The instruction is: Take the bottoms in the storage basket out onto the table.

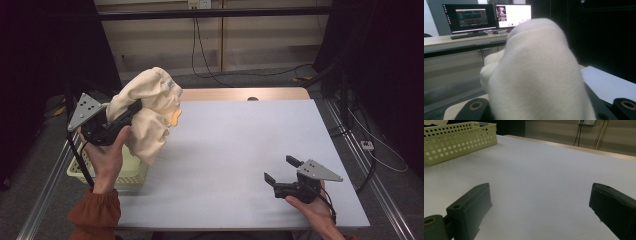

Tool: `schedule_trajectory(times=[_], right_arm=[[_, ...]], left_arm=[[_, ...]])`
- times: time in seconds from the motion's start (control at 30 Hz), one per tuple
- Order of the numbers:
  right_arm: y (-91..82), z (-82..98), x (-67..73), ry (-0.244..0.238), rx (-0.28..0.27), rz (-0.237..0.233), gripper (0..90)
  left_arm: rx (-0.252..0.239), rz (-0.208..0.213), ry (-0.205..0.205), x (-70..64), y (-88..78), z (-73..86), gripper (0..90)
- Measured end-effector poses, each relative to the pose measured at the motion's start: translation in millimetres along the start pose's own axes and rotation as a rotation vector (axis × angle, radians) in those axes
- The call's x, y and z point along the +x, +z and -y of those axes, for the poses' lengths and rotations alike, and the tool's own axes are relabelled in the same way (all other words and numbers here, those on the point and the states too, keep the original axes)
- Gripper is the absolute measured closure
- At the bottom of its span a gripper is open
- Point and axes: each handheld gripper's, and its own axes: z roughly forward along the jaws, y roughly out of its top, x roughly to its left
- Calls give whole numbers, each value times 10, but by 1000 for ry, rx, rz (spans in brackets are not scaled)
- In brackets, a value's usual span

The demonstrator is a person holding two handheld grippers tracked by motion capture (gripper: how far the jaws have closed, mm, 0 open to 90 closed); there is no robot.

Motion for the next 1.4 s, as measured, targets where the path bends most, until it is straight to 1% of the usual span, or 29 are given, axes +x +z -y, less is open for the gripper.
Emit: schedule_trajectory(times=[0.17,0.2,0.23,0.37,0.43,0.47,0.5,0.53,0.57,0.67,0.77,0.8,0.83,0.87,1.0,1.03,1.13,1.17,1.27,1.4], right_arm=[[-2,1,0,1,2,0,38],[-1,1,-1,0,2,1,38],[1,2,-1,0,2,2,38],[2,1,-5,0,3,3,38],[3,0,-5,-1,2,3,38],[5,0,-6,-3,2,4,38],[7,-1,-5,-1,3,1,38],[9,-1,-5,-2,2,2,38],[9,-1,-5,-2,2,1,38],[7,-1,-7,-1,4,4,38],[9,0,-8,0,4,4,38],[12,0,-9,1,5,3,38],[14,0,-7,1,4,3,38],[13,0,-5,0,5,2,38],[8,0,-8,3,5,6,38],[7,0,-8,3,5,6,38],[7,1,-6,1,5,5,38],[6,1,-6,2,5,5,38],[6,2,-10,4,6,6,38],[8,2,-8,2,6,6,38]], left_arm=[[-1,17,16,-6,12,-20,753],[-8,18,9,-13,16,-27,753],[-5,21,16,-13,15,-34,753],[-9,30,9,-37,43,-49,753],[-3,34,14,-55,60,-55,753],[4,39,27,-58,67,-60,753],[-2,43,13,-78,82,-60,753],[-1,45,13,-87,93,-63,753],[4,48,23,-89,98,-68,753],[3,52,28,-108,119,-79,753],[1,60,18,-124,150,-93,753],[-1,65,20,-125,163,-101,753],[5,67,32,-123,171,-112,753],[-5,71,17,-139,190,-118,753],[9,84,28,-156,238,-142,753],[-2,87,10,-174,260,-139,753],[7,96,18,-182,297,-136,753],[-1,97,4,-199,316,-132,753],[4,98,4,-216,356,-133,753],[0,111,0,-217,398,-149,753]])
